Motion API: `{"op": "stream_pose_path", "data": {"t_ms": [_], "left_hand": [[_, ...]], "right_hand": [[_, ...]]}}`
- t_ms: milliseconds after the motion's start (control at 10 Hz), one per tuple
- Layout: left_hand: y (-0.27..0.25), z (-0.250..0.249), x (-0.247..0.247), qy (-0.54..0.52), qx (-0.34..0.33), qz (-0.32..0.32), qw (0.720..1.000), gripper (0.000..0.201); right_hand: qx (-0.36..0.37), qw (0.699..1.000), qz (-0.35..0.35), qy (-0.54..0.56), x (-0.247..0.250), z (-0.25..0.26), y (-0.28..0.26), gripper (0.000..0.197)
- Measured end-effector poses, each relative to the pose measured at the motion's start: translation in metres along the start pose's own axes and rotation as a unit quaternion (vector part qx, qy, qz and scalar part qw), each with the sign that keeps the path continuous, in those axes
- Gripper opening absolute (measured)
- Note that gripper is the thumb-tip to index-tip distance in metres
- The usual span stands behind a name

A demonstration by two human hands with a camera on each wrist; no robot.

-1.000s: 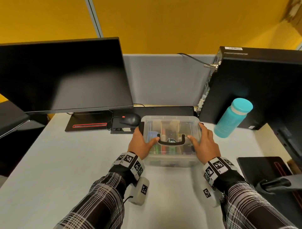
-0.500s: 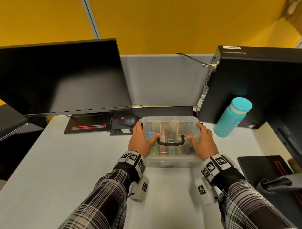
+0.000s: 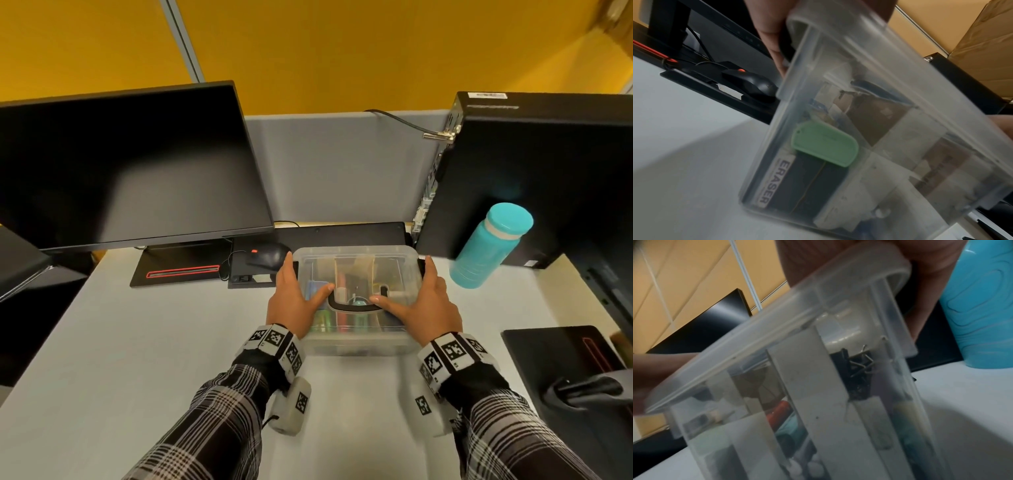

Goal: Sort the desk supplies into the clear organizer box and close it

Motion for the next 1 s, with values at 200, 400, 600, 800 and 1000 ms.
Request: {"op": "stream_pose_path", "data": {"t_ms": [200, 400, 600, 800, 1000], "left_hand": [[0.002, 0.001, -0.001, 0.009, -0.019, -0.009, 1.0, 0.086], [0.001, 0.002, -0.001, -0.002, -0.025, -0.011, 1.0, 0.088], [-0.003, 0.001, 0.0, -0.023, -0.019, -0.023, 0.999, 0.09], [-0.015, -0.001, 0.004, -0.037, -0.044, 0.008, 0.998, 0.074], [-0.053, 0.051, 0.023, -0.036, -0.043, 0.094, 0.994, 0.083]], "right_hand": [[0.038, 0.996, -0.02, -0.079, 0.0, 0.003, -0.002, 0.109], [0.054, 0.997, -0.013, -0.059, -0.004, -0.001, 0.002, 0.097], [0.052, 0.998, -0.038, 0.025, -0.005, -0.007, 0.001, 0.079], [0.023, 0.999, -0.038, 0.024, -0.009, -0.013, 0.006, 0.077], [0.139, 0.978, -0.13, -0.084, -0.012, 0.013, -0.038, 0.065]]}}
Point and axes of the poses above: each hand's wrist, its own y-axis towards the middle knuckle, its own x-axis out of the back of the hand, z = x × y, the point moved 4 cm from there along y, towards the middle knuckle, and after that the axes turned 13 degrees about z, right-handed, at the moved point
